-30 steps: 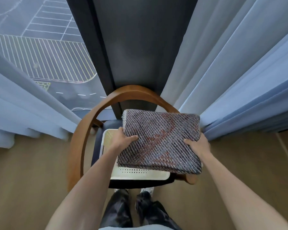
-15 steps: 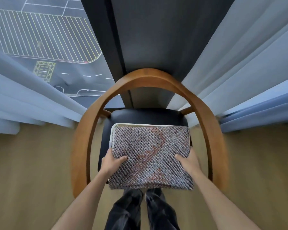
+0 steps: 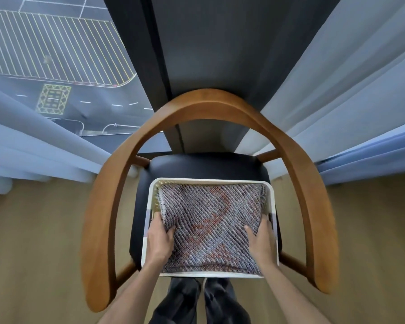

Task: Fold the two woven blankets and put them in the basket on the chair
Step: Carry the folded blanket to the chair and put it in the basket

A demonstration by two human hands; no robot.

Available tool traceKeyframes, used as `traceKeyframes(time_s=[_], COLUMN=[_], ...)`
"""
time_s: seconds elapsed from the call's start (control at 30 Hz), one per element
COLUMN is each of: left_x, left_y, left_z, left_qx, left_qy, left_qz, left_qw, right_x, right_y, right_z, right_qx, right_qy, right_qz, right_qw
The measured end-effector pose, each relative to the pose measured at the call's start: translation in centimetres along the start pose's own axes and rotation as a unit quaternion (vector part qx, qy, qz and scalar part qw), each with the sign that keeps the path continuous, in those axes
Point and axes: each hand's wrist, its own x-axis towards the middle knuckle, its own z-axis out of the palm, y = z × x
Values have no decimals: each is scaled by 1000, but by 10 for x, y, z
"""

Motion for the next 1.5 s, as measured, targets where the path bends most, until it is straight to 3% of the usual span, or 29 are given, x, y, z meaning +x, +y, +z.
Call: traceKeyframes(time_s=[0.17, 0.23, 0.3, 0.4, 0.47, 0.53, 0.77, 0.93, 1.03, 1.1, 1.2, 1.33, 1.4, 1.5], left_x=[4, -2, -7, -7, 2, 13, 40, 32, 35, 37, 36, 31, 28, 31], left_y=[-6, -8, -9, -18, -35, -53, -76, -63, -58, -57, -50, -47, -41, -32], left_z=[13, 16, 19, 27, 31, 31, 54, 35, 23, 18, 22, 34, 36, 37], left_qx=[86, 205, 306, 385, 424, 443, 459, 439, 462, 528, 605, 595, 533, 422], left_qy=[11, 28, -19, -90, -104, -112, -142, -160, -195, -212, -252, -223, -178, -128], left_qz=[38, 154, 246, 293, 297, 292, 240, 301, 325, 319, 250, 215, 253, 279], left_qw=[996, 966, 920, 870, 849, 840, 844, 831, 802, 758, 712, 742, 788, 853], right_x=[4, -2, -7, -4, 3, 13, 37, 28, 23, 22, 30, 32, 27, 26], right_y=[10, 12, 11, 14, 22, 35, 67, 69, 64, 68, 66, 73, 63, 38], right_z=[13, 13, 14, 21, 27, 33, 65, 45, 29, 28, 41, 53, 46, 33], right_qx=[-98, -171, -232, -322, -350, -370, -383, -386, -374, -408, -386, -372, -362, -357], right_qy=[-10, 5, 6, -53, -94, -124, -120, -120, -125, -191, -153, -113, -125, -75], right_qz=[-28, -83, -161, -262, -289, -258, -204, -264, -290, -256, -246, -244, -240, -266], right_qw=[995, 982, 959, 908, 886, 884, 893, 876, 872, 855, 876, 888, 892, 892])
